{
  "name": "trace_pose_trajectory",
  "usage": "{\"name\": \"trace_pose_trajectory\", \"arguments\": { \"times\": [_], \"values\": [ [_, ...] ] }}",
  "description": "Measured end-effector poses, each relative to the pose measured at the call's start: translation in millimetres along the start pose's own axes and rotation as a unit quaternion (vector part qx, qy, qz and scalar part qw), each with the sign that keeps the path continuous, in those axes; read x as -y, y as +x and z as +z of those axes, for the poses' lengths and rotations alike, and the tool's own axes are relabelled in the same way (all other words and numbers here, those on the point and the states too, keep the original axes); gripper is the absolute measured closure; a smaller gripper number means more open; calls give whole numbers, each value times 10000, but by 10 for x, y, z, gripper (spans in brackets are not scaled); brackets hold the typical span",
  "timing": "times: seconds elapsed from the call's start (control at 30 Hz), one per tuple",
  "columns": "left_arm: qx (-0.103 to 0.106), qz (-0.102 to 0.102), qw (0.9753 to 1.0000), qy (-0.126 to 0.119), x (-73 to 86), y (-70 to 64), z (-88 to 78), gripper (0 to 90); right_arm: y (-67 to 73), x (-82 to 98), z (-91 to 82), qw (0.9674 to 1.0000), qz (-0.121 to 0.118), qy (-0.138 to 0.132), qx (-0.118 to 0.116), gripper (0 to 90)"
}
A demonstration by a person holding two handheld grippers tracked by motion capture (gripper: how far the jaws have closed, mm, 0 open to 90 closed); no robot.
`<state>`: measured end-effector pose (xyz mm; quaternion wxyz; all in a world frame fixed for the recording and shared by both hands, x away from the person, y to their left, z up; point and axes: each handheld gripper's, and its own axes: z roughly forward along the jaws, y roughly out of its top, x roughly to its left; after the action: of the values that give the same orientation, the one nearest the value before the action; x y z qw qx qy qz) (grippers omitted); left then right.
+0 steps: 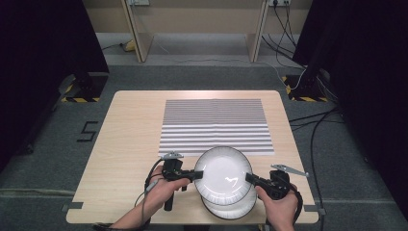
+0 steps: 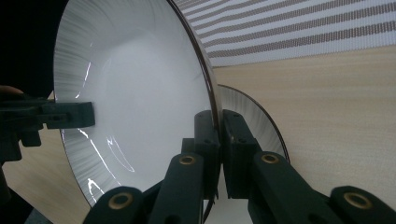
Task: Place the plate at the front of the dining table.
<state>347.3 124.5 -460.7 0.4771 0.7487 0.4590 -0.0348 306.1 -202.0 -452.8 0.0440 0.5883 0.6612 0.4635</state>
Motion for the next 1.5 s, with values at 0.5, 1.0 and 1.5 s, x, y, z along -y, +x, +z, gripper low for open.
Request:
{"name": "trace_pose_trajectory", "arguments": {
  "times": [0.5, 1.0, 1.5],
  "values": [
    [125, 347, 9986, -386, -175, 37, -2, 797, 23, -116, -62, 9998, -66, -202, 28, 859],
    [-94, 424, 9959, -789, -425, 80, -16, 837, 87, -392, 6, 9982, -368, -423, 211, 860],
    [-68, 228, 9961, -848, -608, 147, -42, 843, 147, -644, 60, 9955, -637, -644, 291, 859]
  ]
}}
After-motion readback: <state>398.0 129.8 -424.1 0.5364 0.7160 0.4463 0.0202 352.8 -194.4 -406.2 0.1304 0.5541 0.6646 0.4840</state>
